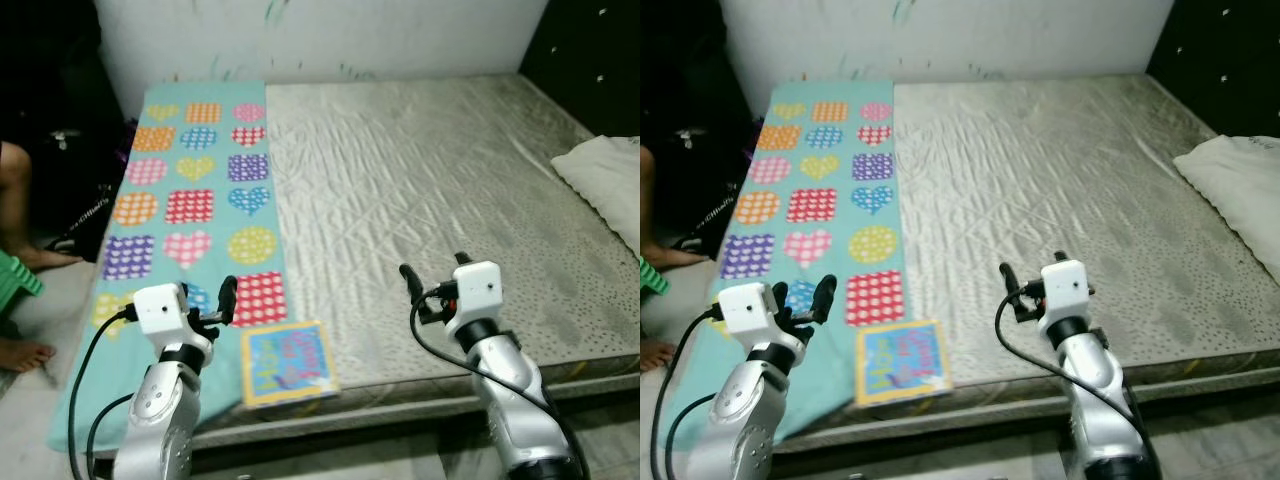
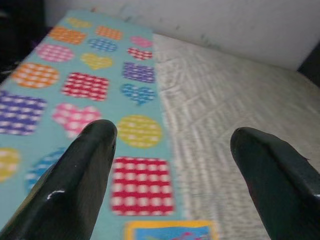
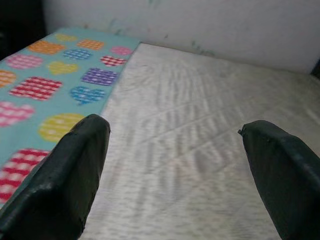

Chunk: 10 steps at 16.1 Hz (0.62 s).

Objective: Clean up the room

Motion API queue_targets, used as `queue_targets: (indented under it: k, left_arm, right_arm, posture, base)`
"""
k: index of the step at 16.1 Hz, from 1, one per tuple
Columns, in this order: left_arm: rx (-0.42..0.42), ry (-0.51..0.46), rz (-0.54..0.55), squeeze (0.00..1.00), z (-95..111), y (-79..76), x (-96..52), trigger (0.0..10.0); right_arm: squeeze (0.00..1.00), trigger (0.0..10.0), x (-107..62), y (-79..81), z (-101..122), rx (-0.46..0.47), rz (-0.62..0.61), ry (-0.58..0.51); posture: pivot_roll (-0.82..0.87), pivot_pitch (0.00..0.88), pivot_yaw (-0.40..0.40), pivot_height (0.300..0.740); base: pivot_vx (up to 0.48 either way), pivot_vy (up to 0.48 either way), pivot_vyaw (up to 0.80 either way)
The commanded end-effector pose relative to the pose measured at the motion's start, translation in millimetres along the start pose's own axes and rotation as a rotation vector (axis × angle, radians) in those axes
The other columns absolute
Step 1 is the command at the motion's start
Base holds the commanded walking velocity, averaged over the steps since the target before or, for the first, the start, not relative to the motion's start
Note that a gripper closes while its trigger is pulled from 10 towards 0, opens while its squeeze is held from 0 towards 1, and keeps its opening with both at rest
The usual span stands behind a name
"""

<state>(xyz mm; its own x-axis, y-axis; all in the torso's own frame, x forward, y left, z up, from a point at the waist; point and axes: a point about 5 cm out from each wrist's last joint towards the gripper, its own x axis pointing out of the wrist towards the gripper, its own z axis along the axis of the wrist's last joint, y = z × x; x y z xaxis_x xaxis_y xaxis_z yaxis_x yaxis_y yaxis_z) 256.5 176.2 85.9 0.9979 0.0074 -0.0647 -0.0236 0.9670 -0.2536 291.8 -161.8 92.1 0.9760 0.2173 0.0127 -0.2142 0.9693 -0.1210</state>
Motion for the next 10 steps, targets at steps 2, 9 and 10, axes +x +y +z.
queue_targets:
  k: [2,9,10]
  left_arm:
    - [0.006,0.002,0.009,0.0,0.4,3.4,-1.7,10.0]
    - [0.015,0.0,0.026,0.0,0.8,5.1,-1.9,10.0]
    - [0.017,0.003,0.03,0.0,0.5,5.9,-2.1,10.0]
  right_arm:
    - [0.0,10.0,0.0,2.7,0.6,0.0,0.017,0.003]
    - [0.0,10.0,1.2,3.0,0.9,-0.022,0.02,0.013]
    - [0.0,10.0,1.3,3.0,1.6,-0.033,0.019,0.011]
  posture:
    - [-0.14,0.096,0.018,0.74]
    - [-0.14,0.097,0.021,0.74]
    - [-0.14,0.097,0.021,0.74]
  base:
    - [0.0,0.0,0.0]
    - [0.0,0.0,0.0]
    - [0.0,0.0,0.0]
